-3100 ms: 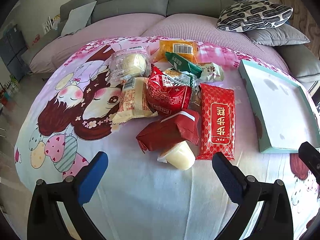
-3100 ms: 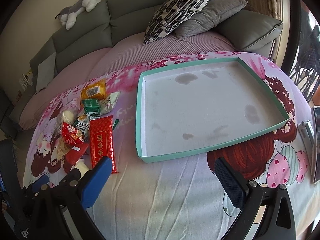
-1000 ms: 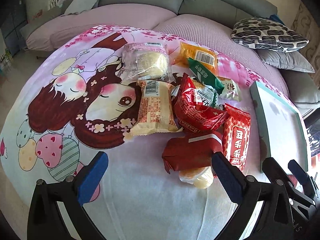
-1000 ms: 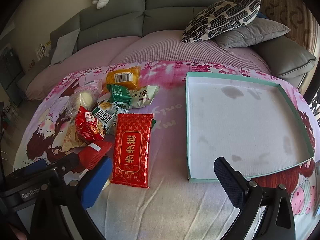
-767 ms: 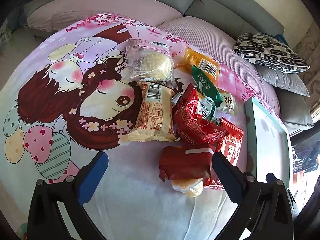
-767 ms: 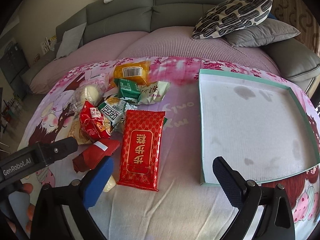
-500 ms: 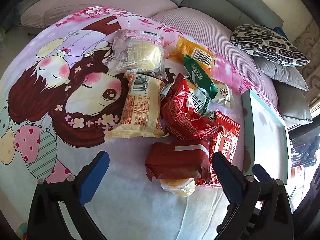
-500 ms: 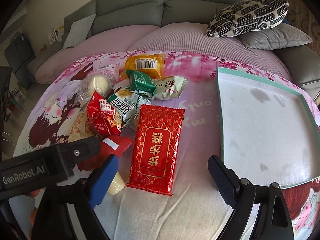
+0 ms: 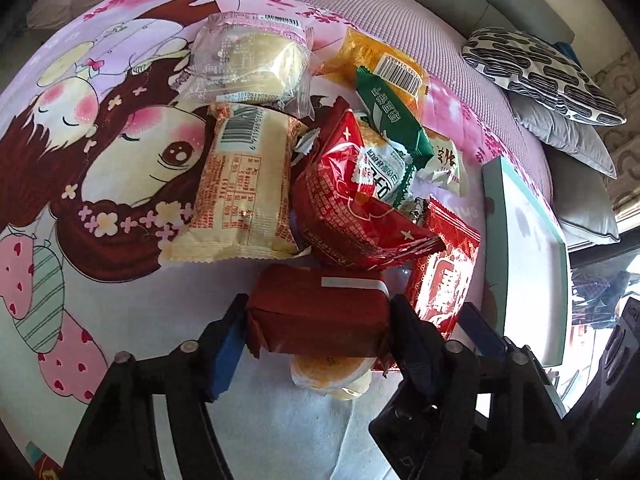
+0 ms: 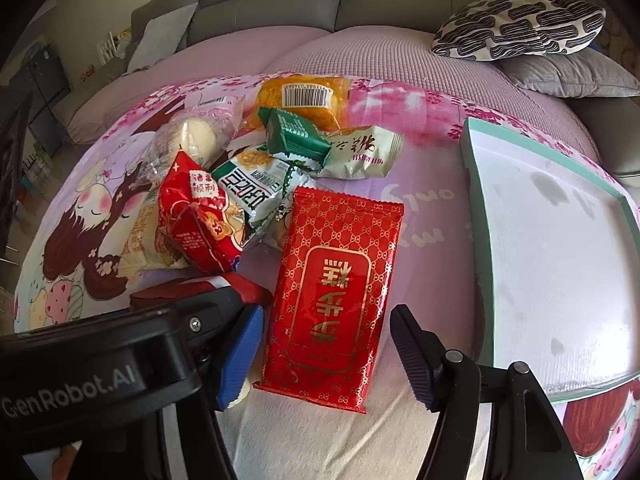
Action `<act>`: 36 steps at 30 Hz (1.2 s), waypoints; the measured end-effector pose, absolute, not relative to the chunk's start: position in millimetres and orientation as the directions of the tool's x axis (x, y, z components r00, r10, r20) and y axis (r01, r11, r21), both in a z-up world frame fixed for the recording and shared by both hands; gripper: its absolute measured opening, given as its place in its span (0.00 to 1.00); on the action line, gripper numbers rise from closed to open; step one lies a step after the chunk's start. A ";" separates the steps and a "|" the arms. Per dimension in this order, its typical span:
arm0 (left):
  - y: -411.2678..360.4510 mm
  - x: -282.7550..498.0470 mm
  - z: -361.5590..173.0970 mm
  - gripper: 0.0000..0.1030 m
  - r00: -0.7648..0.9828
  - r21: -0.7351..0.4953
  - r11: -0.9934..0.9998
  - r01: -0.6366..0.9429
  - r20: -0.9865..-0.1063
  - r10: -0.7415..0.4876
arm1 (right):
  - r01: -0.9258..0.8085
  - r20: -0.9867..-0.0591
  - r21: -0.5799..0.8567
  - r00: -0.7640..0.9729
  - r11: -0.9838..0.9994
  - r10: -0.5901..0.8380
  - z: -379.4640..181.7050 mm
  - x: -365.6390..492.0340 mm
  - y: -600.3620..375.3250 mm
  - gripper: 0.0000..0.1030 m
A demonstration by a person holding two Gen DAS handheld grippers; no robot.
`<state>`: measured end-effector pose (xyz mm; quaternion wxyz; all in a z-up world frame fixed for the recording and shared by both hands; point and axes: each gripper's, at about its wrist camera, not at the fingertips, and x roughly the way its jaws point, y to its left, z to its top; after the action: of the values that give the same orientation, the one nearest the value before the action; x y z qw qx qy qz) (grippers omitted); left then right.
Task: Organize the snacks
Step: 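Grasp the red gold-lettered packet with the right gripper while the left grasps the dark red box pack, then carry the red packet with the right gripper while the left carries the red box over the tray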
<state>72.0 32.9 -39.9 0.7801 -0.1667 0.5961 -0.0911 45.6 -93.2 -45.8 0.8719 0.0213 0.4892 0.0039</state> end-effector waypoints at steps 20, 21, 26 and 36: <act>43.9 61.8 -33.6 0.61 0.285 -0.418 0.907 -0.055 -0.877 -0.387 | 0.062 -0.842 0.101 0.537 0.993 0.052 -30.9 37.8 -111.3 0.47; 43.7 61.2 -32.2 0.61 0.287 -0.423 0.905 -0.051 -0.874 -0.392 | 0.065 -0.839 0.101 0.542 0.993 0.050 -28.9 36.8 -112.4 0.47; 40.5 57.9 -22.0 0.61 0.309 -0.444 0.896 -0.024 -0.856 -0.416 | 0.083 -0.823 0.106 0.567 0.991 0.040 -18.2 32.0 -118.0 0.47; 32.6 52.3 -2.4 0.61 0.342 -0.473 0.880 0.035 -0.822 -0.455 | 0.141 -0.803 0.098 0.595 0.985 -0.006 -3.7 26.5 -140.5 0.47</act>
<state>52.3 32.6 -2.4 0.7968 -0.1902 0.5525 -0.1538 26.5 -140.5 -3.7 0.8899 0.0756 0.4479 -0.0412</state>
